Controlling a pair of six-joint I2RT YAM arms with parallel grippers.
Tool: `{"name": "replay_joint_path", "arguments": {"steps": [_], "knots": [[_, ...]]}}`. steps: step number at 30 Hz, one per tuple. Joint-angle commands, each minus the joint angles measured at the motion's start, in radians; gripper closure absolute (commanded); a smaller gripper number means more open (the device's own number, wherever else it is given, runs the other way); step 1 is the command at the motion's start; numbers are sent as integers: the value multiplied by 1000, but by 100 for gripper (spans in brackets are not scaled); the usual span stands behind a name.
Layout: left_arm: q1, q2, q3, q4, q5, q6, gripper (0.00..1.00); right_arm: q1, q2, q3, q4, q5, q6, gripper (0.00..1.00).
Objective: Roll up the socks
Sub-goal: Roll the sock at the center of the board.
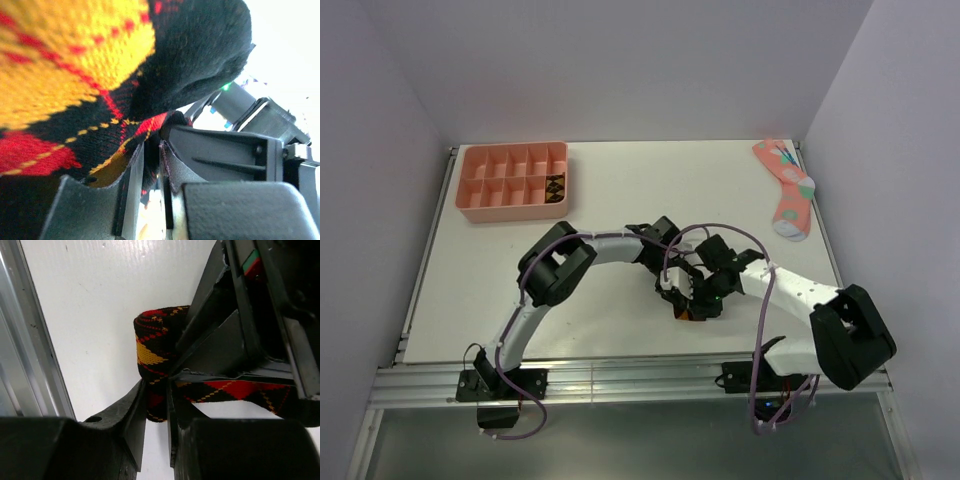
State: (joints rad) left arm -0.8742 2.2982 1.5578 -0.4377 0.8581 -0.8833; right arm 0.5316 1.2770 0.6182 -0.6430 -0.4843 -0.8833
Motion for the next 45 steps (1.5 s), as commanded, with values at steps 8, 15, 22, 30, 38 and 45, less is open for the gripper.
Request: {"name": "replay_joint_path", "arguments": {"steps": [8, 15, 22, 30, 38, 45], "knots": [[21, -92, -151, 367, -229, -181, 75, -176, 225, 184, -325, -125, -235, 76], [12, -101, -199, 398, -327, -35, 75, -189, 356, 281, -437, -200, -311, 75], [15, -210, -295, 586, -444, 104, 68, -190, 453, 343, -486, -208, -316, 75], [17, -272, -384, 691, -536, 172, 67, -194, 530, 393, -532, -226, -327, 75], [17, -407, -580, 898, -622, 188, 65, -222, 628, 456, -601, -240, -350, 75], [15, -450, -696, 1047, -604, 222, 66, -265, 732, 560, -688, -255, -367, 75]]}}
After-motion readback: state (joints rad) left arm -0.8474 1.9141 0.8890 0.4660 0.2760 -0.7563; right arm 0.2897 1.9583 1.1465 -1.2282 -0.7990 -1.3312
